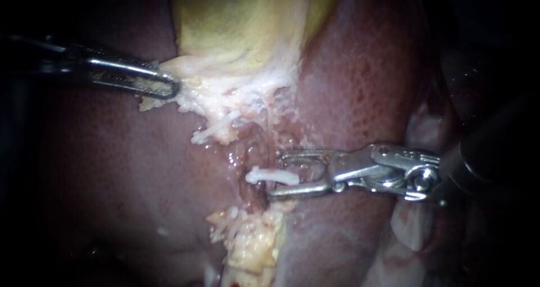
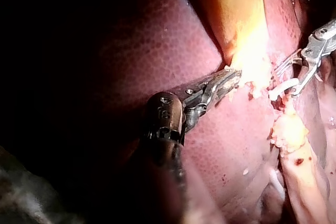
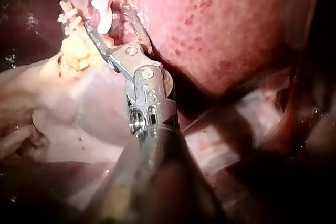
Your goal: Going back first clip right tube
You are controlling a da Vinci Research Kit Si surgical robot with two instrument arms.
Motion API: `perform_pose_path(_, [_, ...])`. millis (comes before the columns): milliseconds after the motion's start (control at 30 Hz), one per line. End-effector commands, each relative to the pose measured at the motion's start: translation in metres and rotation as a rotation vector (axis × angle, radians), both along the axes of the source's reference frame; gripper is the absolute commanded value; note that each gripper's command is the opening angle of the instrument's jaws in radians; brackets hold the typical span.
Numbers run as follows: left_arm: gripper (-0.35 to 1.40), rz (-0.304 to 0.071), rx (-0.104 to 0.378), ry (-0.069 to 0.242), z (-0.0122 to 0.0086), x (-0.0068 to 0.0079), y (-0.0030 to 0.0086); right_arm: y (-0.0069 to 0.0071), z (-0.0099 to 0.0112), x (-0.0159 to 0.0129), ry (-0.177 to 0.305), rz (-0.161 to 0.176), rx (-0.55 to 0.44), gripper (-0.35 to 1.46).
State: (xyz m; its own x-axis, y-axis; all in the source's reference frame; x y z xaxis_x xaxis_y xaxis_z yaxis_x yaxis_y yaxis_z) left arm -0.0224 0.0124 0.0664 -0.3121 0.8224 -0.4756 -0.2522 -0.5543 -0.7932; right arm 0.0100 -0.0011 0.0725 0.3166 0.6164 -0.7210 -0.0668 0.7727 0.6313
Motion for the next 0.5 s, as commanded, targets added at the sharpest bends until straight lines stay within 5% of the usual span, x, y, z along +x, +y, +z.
perform_pose_path(33, [-0.35, 0.001, 0.000, -0.001, -0.0001, 0.0000, 0.0000, 0.0002, -0.0004, -0.0005, 0.005, -0.003, -0.017, 0.50])
perform_pose_path(500, [-0.35, 0.001, 0.000, -0.001, -0.0001, 0.0000, 0.0000, 0.0019, -0.0047, -0.0056, 0.052, -0.074, -0.209, 0.50])
